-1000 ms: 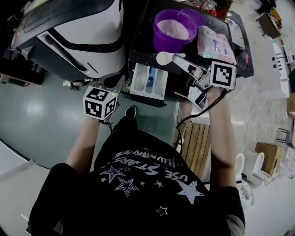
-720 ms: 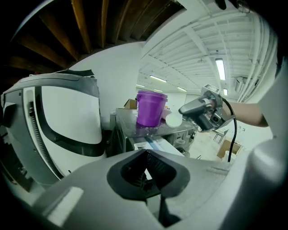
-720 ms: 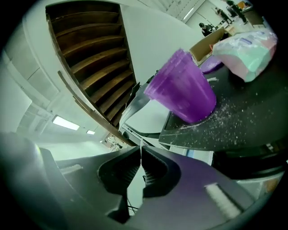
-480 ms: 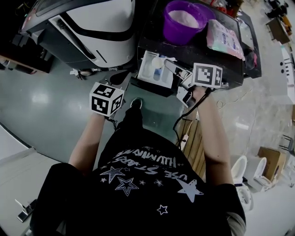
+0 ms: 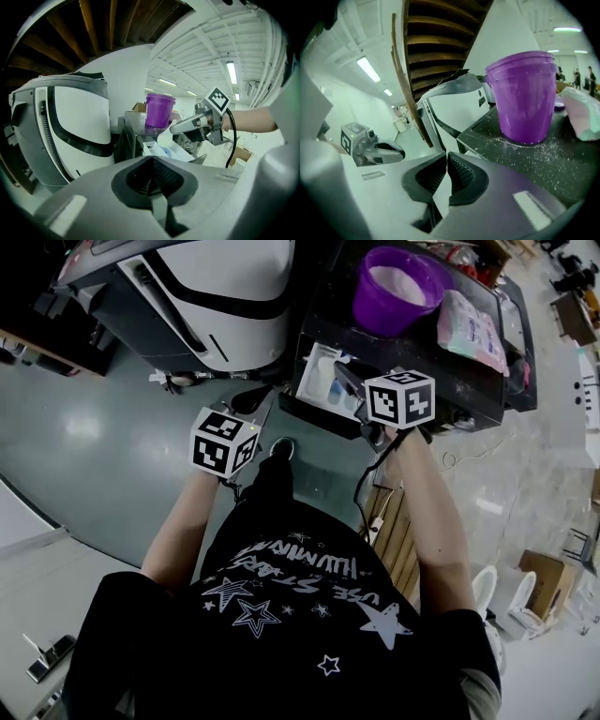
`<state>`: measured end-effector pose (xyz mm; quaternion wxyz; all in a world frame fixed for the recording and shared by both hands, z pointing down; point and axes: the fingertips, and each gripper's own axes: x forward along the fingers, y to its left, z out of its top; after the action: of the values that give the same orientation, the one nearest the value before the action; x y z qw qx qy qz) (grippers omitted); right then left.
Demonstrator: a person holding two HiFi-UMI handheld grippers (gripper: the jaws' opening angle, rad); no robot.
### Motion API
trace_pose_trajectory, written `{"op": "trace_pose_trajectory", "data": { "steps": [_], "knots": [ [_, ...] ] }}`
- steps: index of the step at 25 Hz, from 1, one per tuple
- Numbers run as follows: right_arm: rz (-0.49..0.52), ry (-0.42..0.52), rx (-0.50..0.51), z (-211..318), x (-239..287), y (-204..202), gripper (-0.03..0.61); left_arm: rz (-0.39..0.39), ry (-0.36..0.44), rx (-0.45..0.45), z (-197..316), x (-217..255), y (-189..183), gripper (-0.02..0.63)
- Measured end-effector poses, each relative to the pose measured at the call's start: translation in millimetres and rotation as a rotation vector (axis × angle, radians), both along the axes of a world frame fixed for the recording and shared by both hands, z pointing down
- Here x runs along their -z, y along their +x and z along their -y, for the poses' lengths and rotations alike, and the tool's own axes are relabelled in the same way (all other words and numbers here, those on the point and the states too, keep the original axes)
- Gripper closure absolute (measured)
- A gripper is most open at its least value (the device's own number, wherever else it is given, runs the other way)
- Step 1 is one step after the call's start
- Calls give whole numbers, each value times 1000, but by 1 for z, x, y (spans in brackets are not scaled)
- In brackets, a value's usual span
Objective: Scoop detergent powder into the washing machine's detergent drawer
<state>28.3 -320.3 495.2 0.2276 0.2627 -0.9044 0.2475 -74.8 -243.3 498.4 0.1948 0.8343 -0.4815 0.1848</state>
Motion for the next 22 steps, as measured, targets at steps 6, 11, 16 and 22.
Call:
{"op": "trace_pose_trajectory", "data": {
  "steps": [6,11,16,22],
  "knots": [
    [-171,127,99,3,-18,-9,545,-11,-10,15,-3,-5,-8,612],
    [-273,228,177,2,-25,-14,545,-15,-21,29,-4,-10,-17,612],
    [-354,308,260,-3,-32,-18,545,-19,-26,32,-3,-13,-17,612],
    [-491,464,390,-10,-38,-22,545,-20,-31,30,-5,-14,-15,612]
  ]
}}
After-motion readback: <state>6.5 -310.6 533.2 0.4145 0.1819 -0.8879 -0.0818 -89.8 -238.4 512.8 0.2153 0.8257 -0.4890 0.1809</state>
